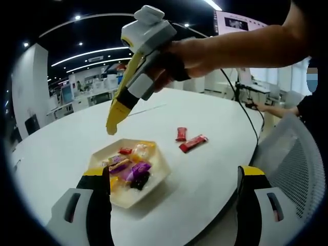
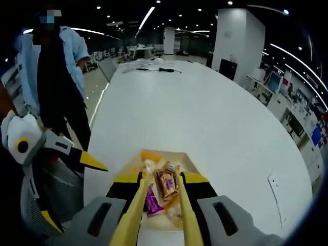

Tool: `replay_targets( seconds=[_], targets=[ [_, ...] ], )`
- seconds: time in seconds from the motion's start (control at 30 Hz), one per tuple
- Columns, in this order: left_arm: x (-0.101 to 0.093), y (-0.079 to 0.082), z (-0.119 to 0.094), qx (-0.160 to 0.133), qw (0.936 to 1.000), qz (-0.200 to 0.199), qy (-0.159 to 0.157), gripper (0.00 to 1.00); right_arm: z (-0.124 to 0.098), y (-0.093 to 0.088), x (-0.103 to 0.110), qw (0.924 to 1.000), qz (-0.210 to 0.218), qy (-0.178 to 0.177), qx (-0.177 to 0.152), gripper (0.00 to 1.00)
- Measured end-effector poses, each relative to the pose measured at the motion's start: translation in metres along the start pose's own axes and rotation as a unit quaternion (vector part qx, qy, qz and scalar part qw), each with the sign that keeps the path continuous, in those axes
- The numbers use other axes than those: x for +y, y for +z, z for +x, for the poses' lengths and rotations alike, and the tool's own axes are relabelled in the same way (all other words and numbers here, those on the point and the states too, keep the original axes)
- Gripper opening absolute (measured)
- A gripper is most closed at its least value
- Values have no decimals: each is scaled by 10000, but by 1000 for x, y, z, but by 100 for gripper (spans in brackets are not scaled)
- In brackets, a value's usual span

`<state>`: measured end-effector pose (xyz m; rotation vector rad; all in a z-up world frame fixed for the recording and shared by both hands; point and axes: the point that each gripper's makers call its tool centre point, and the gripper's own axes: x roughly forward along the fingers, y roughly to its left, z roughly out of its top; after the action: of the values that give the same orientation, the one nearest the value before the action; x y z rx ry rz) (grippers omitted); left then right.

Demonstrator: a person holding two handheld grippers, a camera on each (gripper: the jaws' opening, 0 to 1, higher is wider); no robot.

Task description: Place the target food into the container with the food tongs after gripping and lifting it, then release it inside without dropping or visibly crushing the food.

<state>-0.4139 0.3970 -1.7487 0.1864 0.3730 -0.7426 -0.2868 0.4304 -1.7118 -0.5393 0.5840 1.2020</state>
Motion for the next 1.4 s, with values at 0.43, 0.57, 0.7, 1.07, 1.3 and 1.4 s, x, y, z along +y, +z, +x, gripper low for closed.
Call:
replay_targets(
  seconds=[0.43,0.57,0.7,1.07,1.3,1.4],
  targets=[
    [-1,1,0,-8,10000,13,-14,99,-33,-15,-19,9996,123,-261,-71,29],
    [-2,0,0,3,10000,19,-33,99,-43,-22,-26,9991,178,-361,-94,29],
    [-3,-1,0,26,10000,33,-61,99,-56,-32,-35,9982,278,-508,-161,29],
    [-3,-2,1,45,10000,48,-53,99,-86,-63,-48,9957,548,-721,-214,29],
    [-2,-1,1,16,10000,12,-40,99,-107,-94,-54,9934,701,-900,-143,29],
    [-3,-1,1,33,10000,43,-75,99,-112,-105,-55,9927,748,-941,-118,29]
  ],
)
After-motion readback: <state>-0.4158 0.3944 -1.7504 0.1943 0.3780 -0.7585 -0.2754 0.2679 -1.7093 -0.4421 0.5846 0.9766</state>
